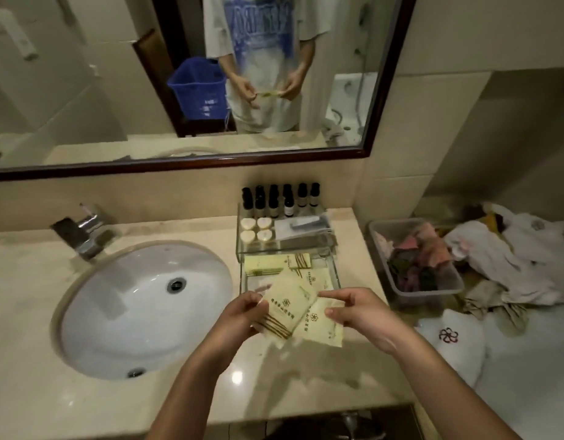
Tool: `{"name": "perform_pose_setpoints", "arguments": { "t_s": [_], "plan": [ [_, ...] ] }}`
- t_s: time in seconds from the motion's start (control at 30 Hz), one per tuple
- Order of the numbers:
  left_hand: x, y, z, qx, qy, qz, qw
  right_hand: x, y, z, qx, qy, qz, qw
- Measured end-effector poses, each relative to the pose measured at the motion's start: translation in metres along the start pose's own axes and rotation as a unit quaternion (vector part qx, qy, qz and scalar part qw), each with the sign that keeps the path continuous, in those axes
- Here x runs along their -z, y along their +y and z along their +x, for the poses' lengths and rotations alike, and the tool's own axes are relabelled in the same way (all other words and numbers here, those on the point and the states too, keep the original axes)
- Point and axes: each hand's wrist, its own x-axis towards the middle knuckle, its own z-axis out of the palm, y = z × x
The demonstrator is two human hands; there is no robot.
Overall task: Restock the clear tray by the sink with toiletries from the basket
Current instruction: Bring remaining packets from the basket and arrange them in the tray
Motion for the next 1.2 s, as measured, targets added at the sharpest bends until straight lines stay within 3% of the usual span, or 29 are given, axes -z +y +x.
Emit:
{"name": "perform_pose_setpoints", "arguments": {
  "t_s": [0.1,0.2,0.47,0.7,1.0,1.2],
  "plan": [
    [0.011,0.023,0.035,0.021,-0.102,0.071,0.992,0.011,-0.022,0.027,-0.003,0.010,0.010,1.000],
    [0.014,0.033,0.070,0.030,-0.124,0.113,0.985,0.017,-0.033,0.051,-0.015,0.014,0.021,1.000],
    [-0.008,0.011,0.112,0.073,-0.009,0.015,0.997,0.011,-0.007,0.084,-0.076,0.060,0.078,0.992],
    [-0.034,-0.017,0.132,0.108,0.121,0.042,0.986,0.012,0.018,0.100,-0.114,0.104,0.190,0.970],
    [-0.066,-0.008,0.148,0.095,0.156,0.090,0.979,0.028,0.028,0.132,-0.089,0.184,0.008,0.979],
    [-0.054,-0.020,0.150,0.184,0.056,-0.036,0.981,0.043,0.038,0.155,-0.101,0.189,-0.027,0.976]
  ]
}}
